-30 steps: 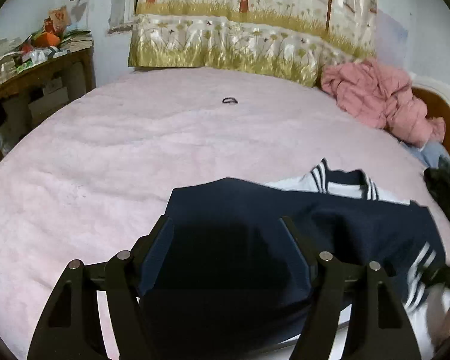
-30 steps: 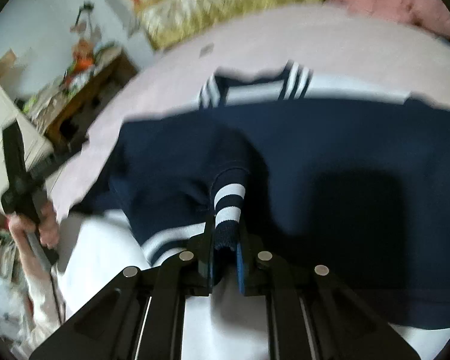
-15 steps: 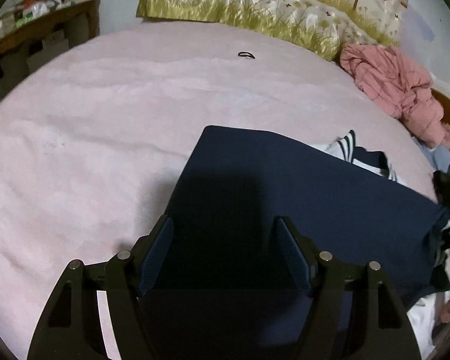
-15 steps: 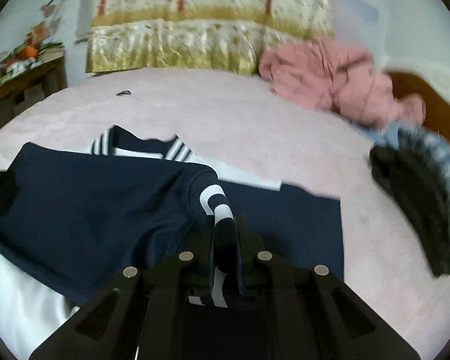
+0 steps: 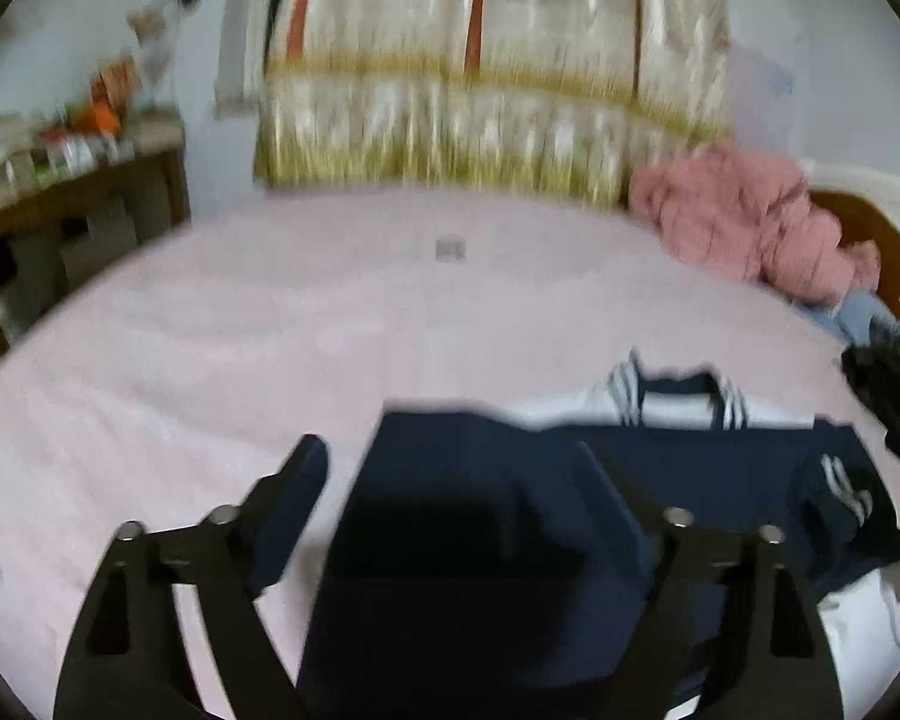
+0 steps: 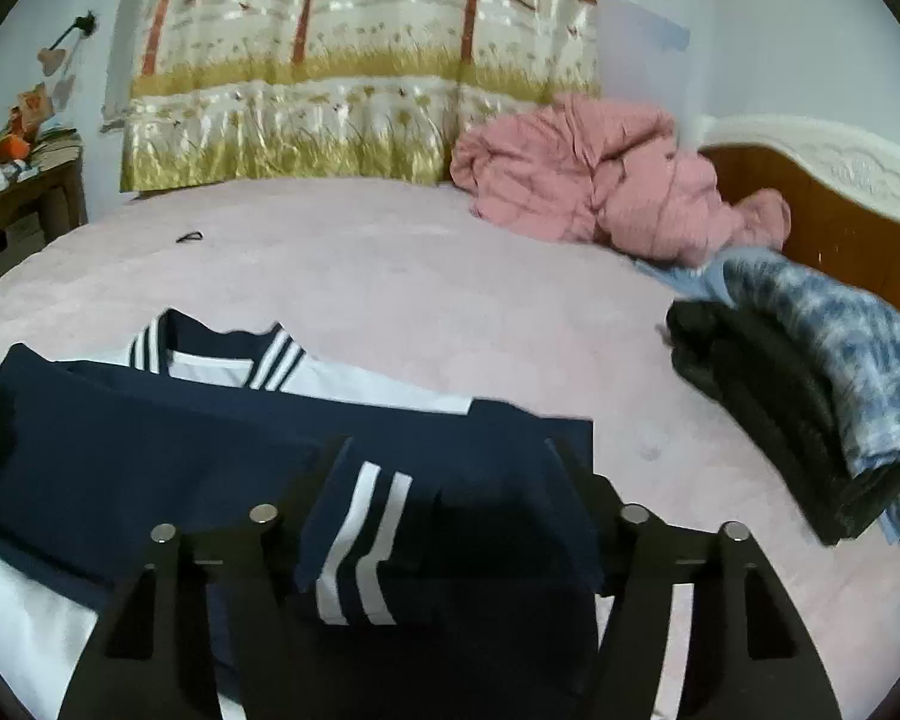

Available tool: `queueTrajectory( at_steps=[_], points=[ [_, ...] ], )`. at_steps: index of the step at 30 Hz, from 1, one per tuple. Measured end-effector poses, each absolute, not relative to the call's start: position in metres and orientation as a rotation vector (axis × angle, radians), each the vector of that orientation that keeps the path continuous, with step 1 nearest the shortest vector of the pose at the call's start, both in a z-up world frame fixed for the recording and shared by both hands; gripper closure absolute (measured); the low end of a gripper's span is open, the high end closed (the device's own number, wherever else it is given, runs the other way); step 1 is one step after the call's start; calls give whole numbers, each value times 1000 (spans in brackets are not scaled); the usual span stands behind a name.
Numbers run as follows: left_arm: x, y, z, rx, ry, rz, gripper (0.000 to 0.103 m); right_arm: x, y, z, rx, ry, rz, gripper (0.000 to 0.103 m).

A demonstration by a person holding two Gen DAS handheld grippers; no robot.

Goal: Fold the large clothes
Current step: 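Lay the second sleeve across the jacket with the right gripper and open it, then move both open grippers to the white edge of the jacket, then grasp the white edge with both grippers and fold it over the sleeves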

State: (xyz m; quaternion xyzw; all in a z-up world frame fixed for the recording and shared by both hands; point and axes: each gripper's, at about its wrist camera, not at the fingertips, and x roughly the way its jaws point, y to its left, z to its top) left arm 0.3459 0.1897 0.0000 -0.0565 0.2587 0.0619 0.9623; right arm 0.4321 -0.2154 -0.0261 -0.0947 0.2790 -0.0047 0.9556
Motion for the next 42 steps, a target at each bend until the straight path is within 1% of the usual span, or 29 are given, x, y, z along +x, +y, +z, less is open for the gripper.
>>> queueTrajectory(
  at_steps=[1, 3, 4, 8, 14, 16, 18, 23, 27, 33, 38, 40, 42],
  points=[
    [340, 187, 7, -106, 481, 124, 12, 430, -214, -24, -203, 559, -7, 24],
    [330, 182, 18, -89, 408, 119, 1, 423, -207, -21, -227, 527, -15, 16],
    [326, 180, 22, -81, 369, 119, 0, 421, -205, -19, -233, 515, -17, 16],
    [318, 172, 29, -45, 285, 110, 0, 412, -192, -16, -270, 485, -2, 15],
    [319, 165, 29, -37, 298, 88, 0, 399, -181, -12, -265, 435, 48, 10],
    [315, 159, 32, -31, 292, 80, 0, 396, -180, -11, -265, 424, 56, 7],
    [305, 151, 38, -26, 283, 61, 0, 390, -179, -7, -268, 415, 59, 0],
    [248, 127, 54, -13, 228, 38, 0, 345, -184, 14, -238, 392, 112, 0],
    [191, 109, 56, 5, 244, 11, 0, 267, -203, 28, -216, 314, 136, 0],
    [114, 84, 51, 82, 217, 60, 0, 162, -233, 41, -263, 248, 95, 0],
    [97, 69, 34, 104, 261, 61, 0, 121, -251, 36, -238, 263, 88, 0],
    [99, 71, 24, 127, 279, 105, 0, 118, -255, 27, -239, 290, 65, 0],
    [101, 78, 15, 169, 257, 182, 0, 120, -263, 13, -232, 321, 16, 0]
  ],
)
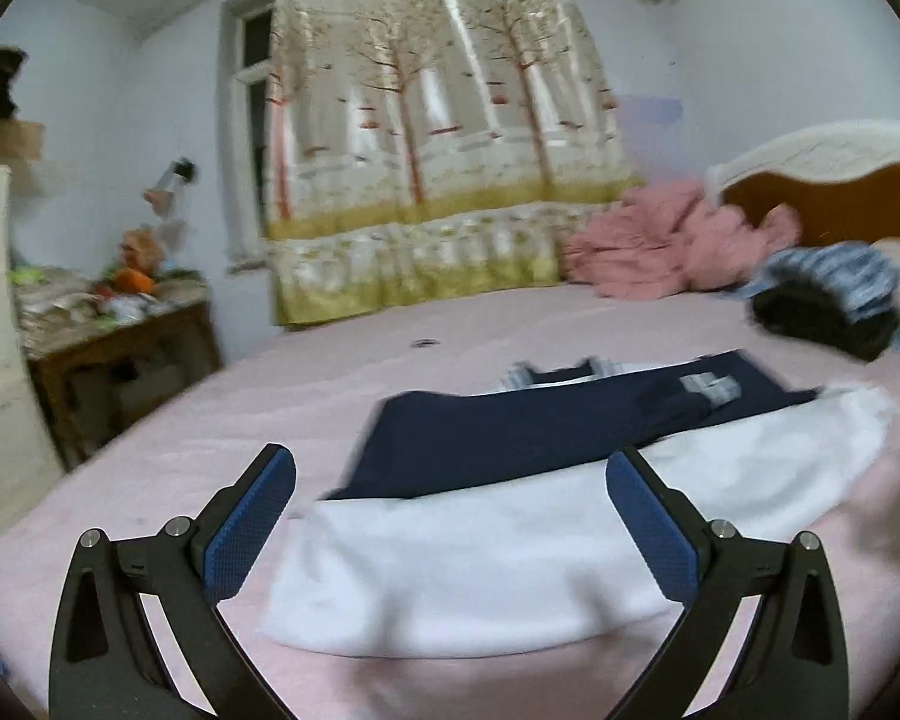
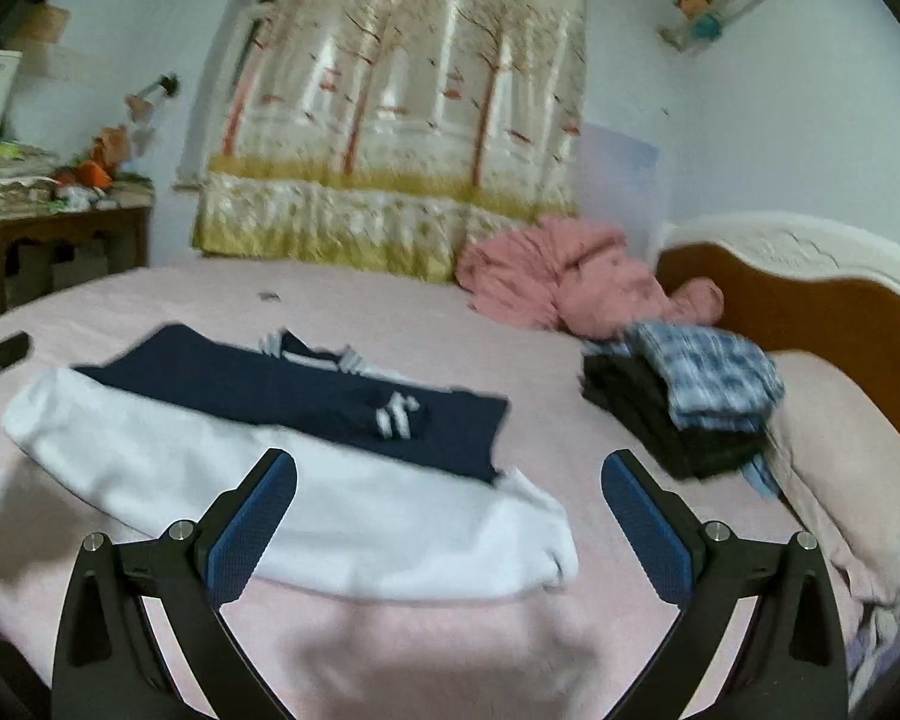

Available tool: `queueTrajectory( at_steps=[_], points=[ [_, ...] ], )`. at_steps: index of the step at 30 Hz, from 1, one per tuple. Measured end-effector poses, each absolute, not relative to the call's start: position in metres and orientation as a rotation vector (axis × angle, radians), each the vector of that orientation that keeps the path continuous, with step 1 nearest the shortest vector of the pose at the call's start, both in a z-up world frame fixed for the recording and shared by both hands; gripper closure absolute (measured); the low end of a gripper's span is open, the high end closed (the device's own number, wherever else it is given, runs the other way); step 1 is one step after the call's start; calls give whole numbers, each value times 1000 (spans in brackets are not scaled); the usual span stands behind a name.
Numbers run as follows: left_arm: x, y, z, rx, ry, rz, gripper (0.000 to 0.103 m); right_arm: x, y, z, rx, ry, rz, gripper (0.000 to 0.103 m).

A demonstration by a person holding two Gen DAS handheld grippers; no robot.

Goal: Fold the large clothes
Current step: 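Grasp the white edge with both grippers and fold it over the sleeves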

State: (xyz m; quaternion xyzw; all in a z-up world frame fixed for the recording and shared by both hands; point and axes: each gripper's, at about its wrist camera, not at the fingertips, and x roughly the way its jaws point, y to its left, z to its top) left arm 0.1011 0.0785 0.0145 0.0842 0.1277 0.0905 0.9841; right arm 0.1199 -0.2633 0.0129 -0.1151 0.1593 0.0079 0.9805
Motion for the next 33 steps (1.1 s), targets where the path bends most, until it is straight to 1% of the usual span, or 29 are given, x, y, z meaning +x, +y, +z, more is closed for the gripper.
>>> queueTrajectory(
  at_steps=[2, 3, 6, 10, 13, 15, 18, 19, 21, 23, 26, 28, 31, 33],
  points=[
    [102, 91, 5, 229, 176, 277, 0, 128, -276, 0, -224, 345, -49, 0],
    [109, 102, 1, 250, 195, 314, 0, 133, -282, -6, -222, 351, -84, 0],
    [128, 141, -10, 156, 339, 279, 0, 149, -301, -22, -238, 322, -196, 0],
    [131, 182, -35, -84, 447, 192, 0, 172, -322, -34, -147, 414, -149, 0],
    [123, 181, -48, -133, 482, 102, 0, 178, -325, -40, -30, 472, -1, 0],
    [117, 168, -53, -126, 507, 39, 0, 181, -319, -50, 30, 544, 116, 0],
    [106, 137, -54, -36, 492, -28, 0, 179, -310, -64, 52, 591, 196, 0],
    [105, 125, -54, 3, 495, -46, 0, 179, -306, -66, 36, 597, 202, 0],
    [107, 112, -49, 10, 513, -124, 8, 172, -293, -71, -83, 593, 193, 0],
    [111, 102, -45, -15, 561, -219, 8, 169, -279, -75, -213, 605, 197, 0],
    [123, 72, -46, 175, 635, -201, 8, 175, -255, -78, -388, 659, 246, 0],
    [125, 58, -55, 278, 673, -192, 9, 177, -242, -77, -441, 677, 259, 0],
    [128, 52, -71, 305, 754, -209, 9, 184, -222, -90, -510, 762, 257, 0],
    [131, 48, -82, 319, 781, -174, 8, 186, -217, -99, -547, 783, 242, 1]
  ],
)
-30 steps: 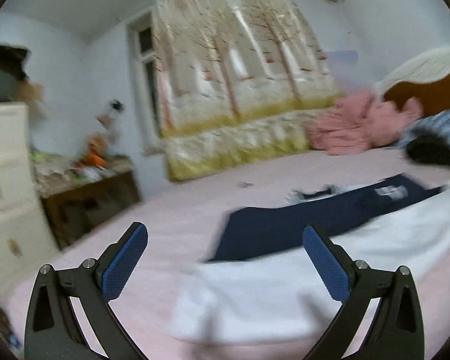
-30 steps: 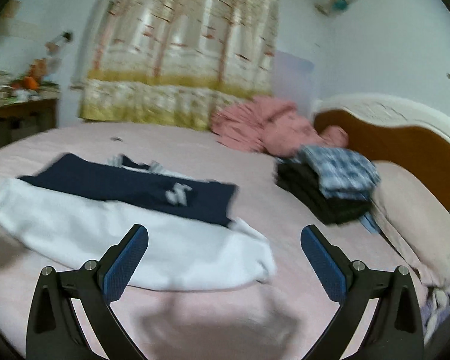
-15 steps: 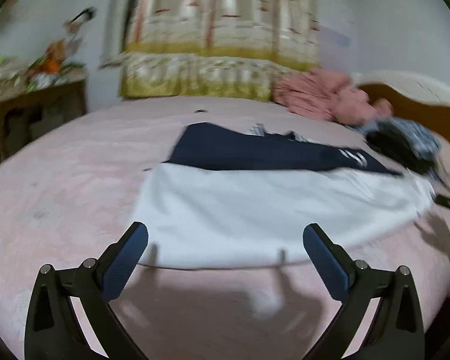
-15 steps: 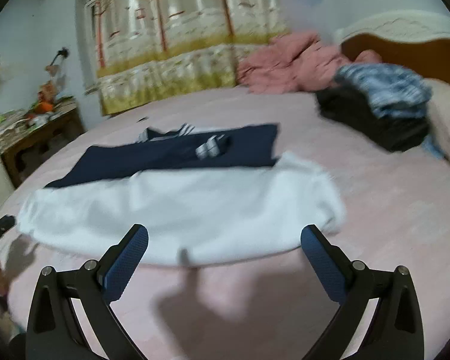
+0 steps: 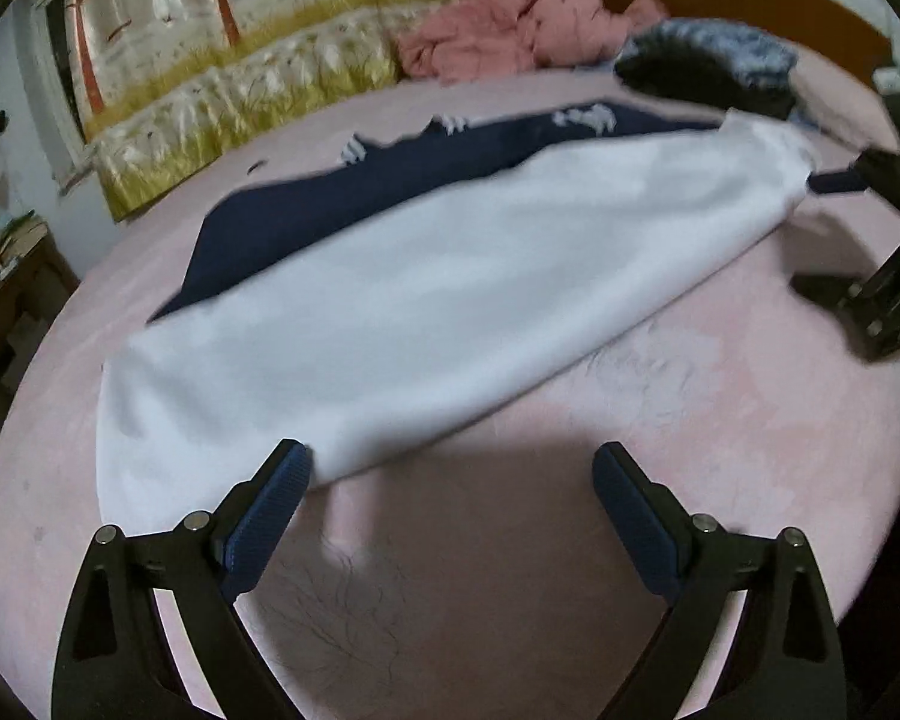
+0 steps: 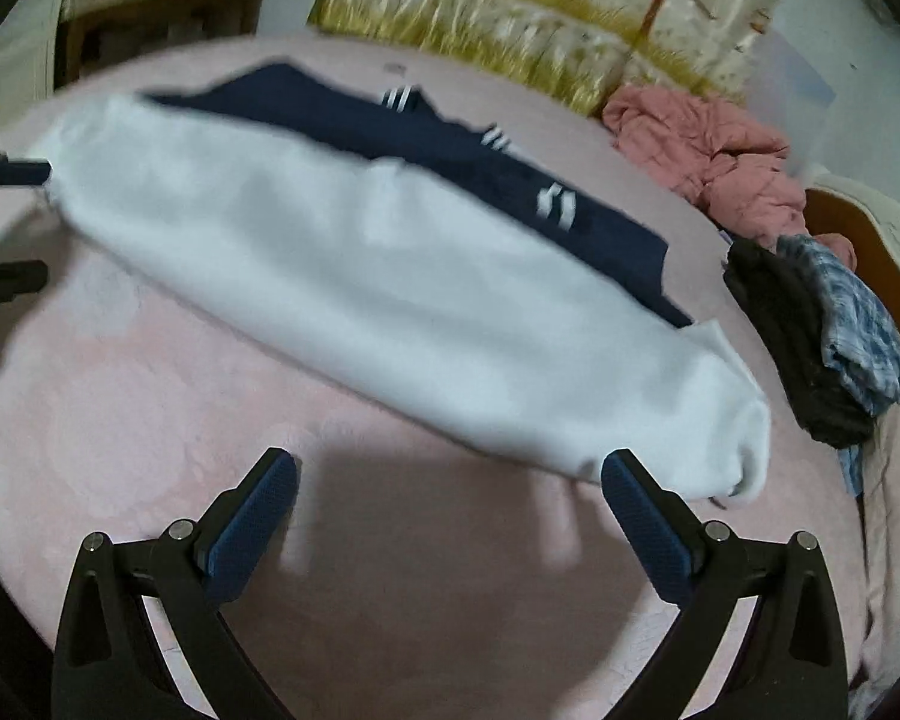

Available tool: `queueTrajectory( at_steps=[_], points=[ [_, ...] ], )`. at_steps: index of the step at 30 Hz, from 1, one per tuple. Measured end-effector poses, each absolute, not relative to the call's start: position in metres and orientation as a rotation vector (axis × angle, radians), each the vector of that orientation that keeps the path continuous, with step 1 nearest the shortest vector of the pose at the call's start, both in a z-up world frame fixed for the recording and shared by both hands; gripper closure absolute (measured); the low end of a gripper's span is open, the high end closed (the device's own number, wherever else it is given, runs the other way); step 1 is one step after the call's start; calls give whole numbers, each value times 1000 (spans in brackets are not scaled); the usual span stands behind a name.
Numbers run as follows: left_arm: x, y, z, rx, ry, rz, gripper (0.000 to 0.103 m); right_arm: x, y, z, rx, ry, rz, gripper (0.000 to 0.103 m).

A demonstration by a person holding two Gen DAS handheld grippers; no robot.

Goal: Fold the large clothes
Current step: 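Grasp the white edge with both grippers and fold it over the sleeves, then grasp the folded white edge of the jacket with both grippers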

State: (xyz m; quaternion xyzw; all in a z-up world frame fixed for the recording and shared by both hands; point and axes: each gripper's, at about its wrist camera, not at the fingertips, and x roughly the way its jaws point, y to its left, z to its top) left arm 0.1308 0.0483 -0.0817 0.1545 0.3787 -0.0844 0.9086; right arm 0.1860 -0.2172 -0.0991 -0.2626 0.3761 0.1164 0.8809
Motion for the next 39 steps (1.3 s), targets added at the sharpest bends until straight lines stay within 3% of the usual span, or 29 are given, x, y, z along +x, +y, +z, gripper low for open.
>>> queueTrajectory(
  at_steps=[5, 18, 21, 23, 25, 28, 29, 31, 34, 36, 39],
  points=[
    [133, 40, -81, 371, 708, 2, 8, 204, -233, -100, -437, 792, 219, 1],
    [173, 55, -99, 268, 742, 47, 9, 250, -249, -106, -462, 748, 16, 2],
    [173, 49, -101, 306, 739, 62, 10, 249, -246, -105, -490, 715, -34, 20],
    [173, 52, -101, 289, 745, 49, 11, 248, -246, -104, -502, 702, -56, 25],
    [173, 51, -100, 296, 738, 55, 15, 247, -244, -103, -533, 683, -73, 43],
    [172, 46, -101, 326, 729, 62, 24, 244, -243, -101, -560, 651, -102, 62],
    [172, 47, -101, 320, 732, 45, 31, 242, -244, -100, -555, 641, -100, 66],
    [180, 58, -102, 240, 769, -22, 36, 239, -248, -96, -517, 617, -89, 74],
    [183, 61, -101, 233, 772, 40, 58, 243, -258, -94, -449, 653, -41, 78],
    [174, 55, -99, 262, 734, 63, 86, 240, -259, -92, -441, 643, -33, 81],
    [161, 62, -89, 215, 700, 38, 93, 224, -261, -83, -410, 600, -20, 83]
  ],
)
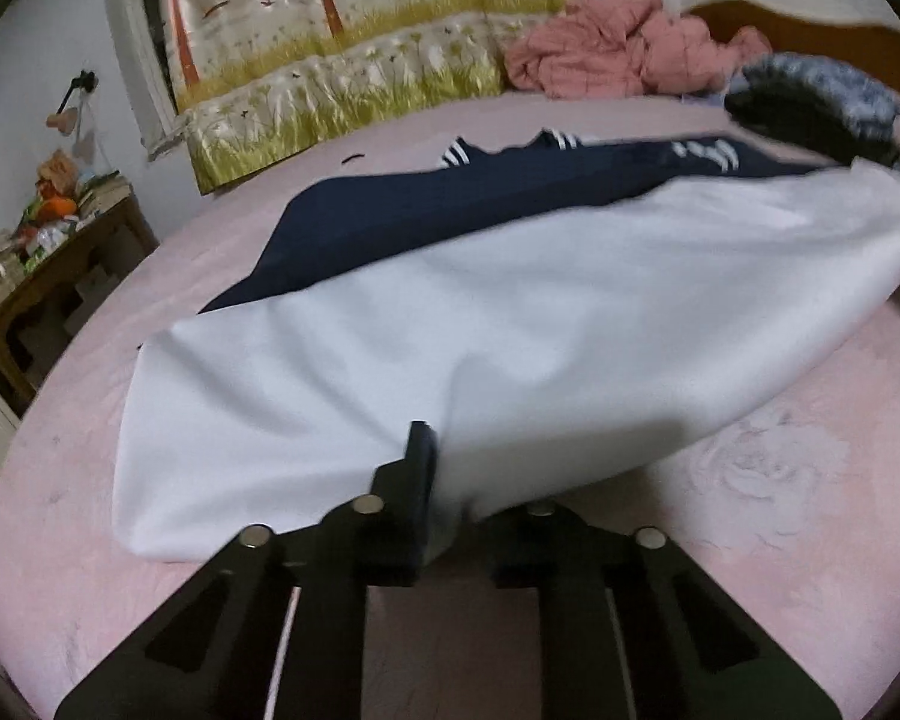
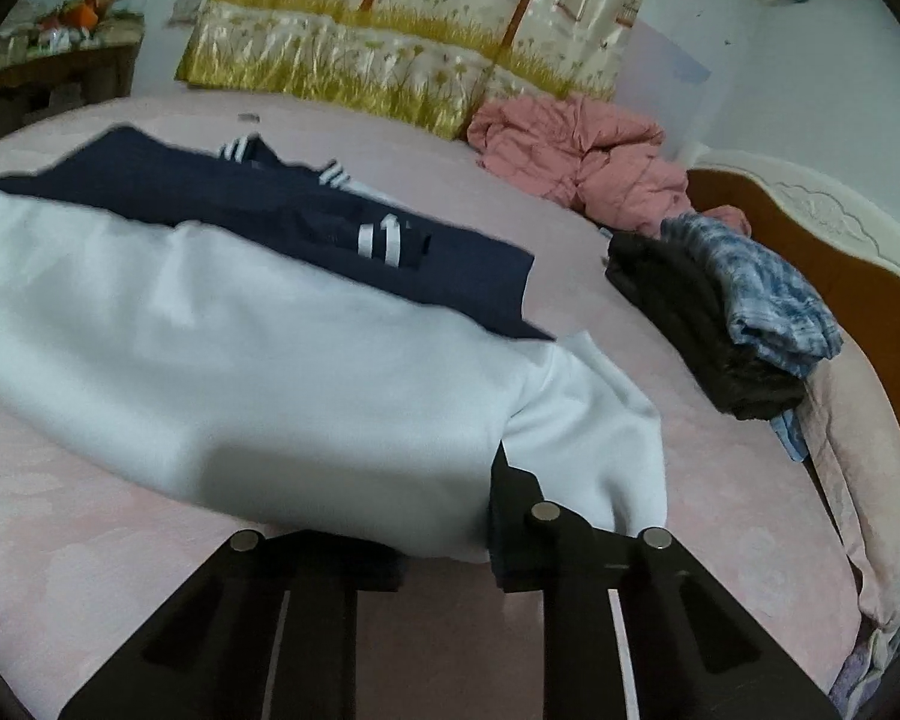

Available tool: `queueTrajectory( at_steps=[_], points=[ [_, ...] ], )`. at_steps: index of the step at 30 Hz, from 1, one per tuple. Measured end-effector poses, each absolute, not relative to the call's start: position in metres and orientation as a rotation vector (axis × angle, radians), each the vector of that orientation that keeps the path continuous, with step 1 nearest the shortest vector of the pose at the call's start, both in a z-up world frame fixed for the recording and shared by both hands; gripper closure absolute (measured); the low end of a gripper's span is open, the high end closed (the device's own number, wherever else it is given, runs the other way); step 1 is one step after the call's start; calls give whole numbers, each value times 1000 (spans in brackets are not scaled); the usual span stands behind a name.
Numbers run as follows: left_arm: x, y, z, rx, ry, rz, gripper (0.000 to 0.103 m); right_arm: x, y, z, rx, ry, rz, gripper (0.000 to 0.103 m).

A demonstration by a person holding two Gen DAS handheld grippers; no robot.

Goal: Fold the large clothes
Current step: 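Grasp the folded white edge of the jacket with both grippers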

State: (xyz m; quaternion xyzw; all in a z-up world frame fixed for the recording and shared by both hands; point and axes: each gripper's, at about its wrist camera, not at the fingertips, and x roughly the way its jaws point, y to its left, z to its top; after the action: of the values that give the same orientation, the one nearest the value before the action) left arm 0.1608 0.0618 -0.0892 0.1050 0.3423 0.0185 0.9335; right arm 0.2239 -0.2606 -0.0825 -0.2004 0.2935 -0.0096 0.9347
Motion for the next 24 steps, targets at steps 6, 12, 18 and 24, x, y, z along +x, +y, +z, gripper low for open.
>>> queueTrajectory(
  at_steps=[6, 12, 18, 24],
  points=[
    [106, 63, -72, 229, 630, 9, 95, 189, -273, -69, -282, 586, 12, 85],
    [59, 67, -68, 173, 593, -15, 94, 131, -286, -69, -252, 581, 50, 85],
    [45, 74, -79, 110, 594, -29, 92, 99, -290, -79, -253, 586, 54, 85],
    [51, 63, -80, 169, 609, 12, 90, 100, -289, -77, -249, 585, 55, 82]
  ],
)
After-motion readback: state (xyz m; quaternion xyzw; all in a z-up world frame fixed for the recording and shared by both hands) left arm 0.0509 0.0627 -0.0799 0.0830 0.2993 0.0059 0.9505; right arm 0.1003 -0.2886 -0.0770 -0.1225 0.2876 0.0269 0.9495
